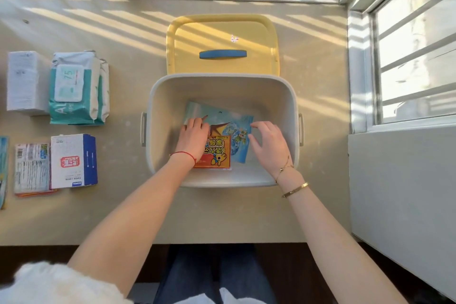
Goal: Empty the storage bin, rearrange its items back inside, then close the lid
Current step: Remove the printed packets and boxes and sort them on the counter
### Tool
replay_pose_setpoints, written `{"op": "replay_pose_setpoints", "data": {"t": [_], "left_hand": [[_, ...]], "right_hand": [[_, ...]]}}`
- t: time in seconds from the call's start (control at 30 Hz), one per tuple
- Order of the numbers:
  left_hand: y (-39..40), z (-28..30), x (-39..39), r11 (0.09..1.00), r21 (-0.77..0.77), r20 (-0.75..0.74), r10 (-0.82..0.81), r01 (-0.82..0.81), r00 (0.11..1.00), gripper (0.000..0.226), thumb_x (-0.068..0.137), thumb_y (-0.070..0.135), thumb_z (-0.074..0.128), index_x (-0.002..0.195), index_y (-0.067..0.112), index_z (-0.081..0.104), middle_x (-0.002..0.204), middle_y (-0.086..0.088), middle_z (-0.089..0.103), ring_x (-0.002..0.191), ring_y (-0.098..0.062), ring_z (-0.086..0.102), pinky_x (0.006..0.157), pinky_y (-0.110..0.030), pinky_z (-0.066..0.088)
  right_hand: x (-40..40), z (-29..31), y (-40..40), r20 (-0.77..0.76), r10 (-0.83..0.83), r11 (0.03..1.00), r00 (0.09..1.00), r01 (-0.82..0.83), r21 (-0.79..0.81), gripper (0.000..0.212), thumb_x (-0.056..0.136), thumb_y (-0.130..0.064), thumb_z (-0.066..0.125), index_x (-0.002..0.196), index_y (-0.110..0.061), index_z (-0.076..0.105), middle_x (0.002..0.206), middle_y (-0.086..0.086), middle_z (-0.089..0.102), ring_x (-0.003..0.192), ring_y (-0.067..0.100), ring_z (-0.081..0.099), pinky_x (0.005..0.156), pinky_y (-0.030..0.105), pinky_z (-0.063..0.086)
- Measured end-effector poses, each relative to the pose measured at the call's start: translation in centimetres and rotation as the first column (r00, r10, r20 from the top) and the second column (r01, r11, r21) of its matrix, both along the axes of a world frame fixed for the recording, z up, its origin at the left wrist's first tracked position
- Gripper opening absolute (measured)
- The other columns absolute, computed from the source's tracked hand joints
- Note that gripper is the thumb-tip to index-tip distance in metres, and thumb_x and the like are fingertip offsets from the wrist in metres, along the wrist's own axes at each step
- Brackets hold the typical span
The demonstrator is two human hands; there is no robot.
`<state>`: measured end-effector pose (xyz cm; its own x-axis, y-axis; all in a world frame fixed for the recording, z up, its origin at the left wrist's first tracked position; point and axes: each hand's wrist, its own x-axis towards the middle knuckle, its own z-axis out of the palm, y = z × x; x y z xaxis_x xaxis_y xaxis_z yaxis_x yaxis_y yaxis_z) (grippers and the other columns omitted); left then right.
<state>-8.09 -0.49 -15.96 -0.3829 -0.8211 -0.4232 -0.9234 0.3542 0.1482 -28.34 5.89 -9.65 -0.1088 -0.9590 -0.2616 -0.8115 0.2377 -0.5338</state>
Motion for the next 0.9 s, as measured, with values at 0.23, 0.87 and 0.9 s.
{"op": "replay_pose_setpoints", "data": {"t": [0.23,0.87,0.9], "left_hand": [[-0.7,2.6,0.2,0.995,0.093,-0.111,0.054,-0.043,0.992,0.015,0.093,0.007,0.046,0.106,0.014,0.047,0.095,-0.009,0.067,0.084,-0.031,0.06,0.075,-0.037,0.044],[3.0,18.3,15.5,0.576,0.185,-0.701,0.645,-0.796,0.304,0.021,0.099,0.016,0.046,0.118,0.015,0.054,0.103,0.002,0.066,0.083,-0.004,0.063,0.057,-0.006,0.045],[3.3,18.6,17.0,0.561,0.183,-0.704,0.648,-0.808,0.29,0.019,0.099,0.015,0.046,0.116,0.014,0.054,0.103,0.0,0.066,0.084,-0.006,0.064,0.058,-0.007,0.045]], "right_hand": [[0.5,0.8,-0.1,0.003,-0.001,1.0,1.0,0.001,-0.02,0.029,0.095,-0.022,0.053,0.121,-0.01,0.056,0.117,0.004,0.059,0.111,0.018,0.05,0.095,0.025,0.04],[10.0,8.2,-1.7,0.068,0.093,0.978,0.993,-0.079,-0.195,0.027,0.093,-0.018,0.056,0.119,-0.009,0.058,0.114,0.005,0.061,0.107,0.021,0.053,0.095,0.031,0.043],[11.2,8.5,-1.9,0.067,0.107,0.974,0.992,-0.092,-0.205,0.027,0.093,-0.018,0.056,0.118,-0.01,0.058,0.114,0.005,0.061,0.106,0.022,0.053,0.094,0.031,0.043]]}}
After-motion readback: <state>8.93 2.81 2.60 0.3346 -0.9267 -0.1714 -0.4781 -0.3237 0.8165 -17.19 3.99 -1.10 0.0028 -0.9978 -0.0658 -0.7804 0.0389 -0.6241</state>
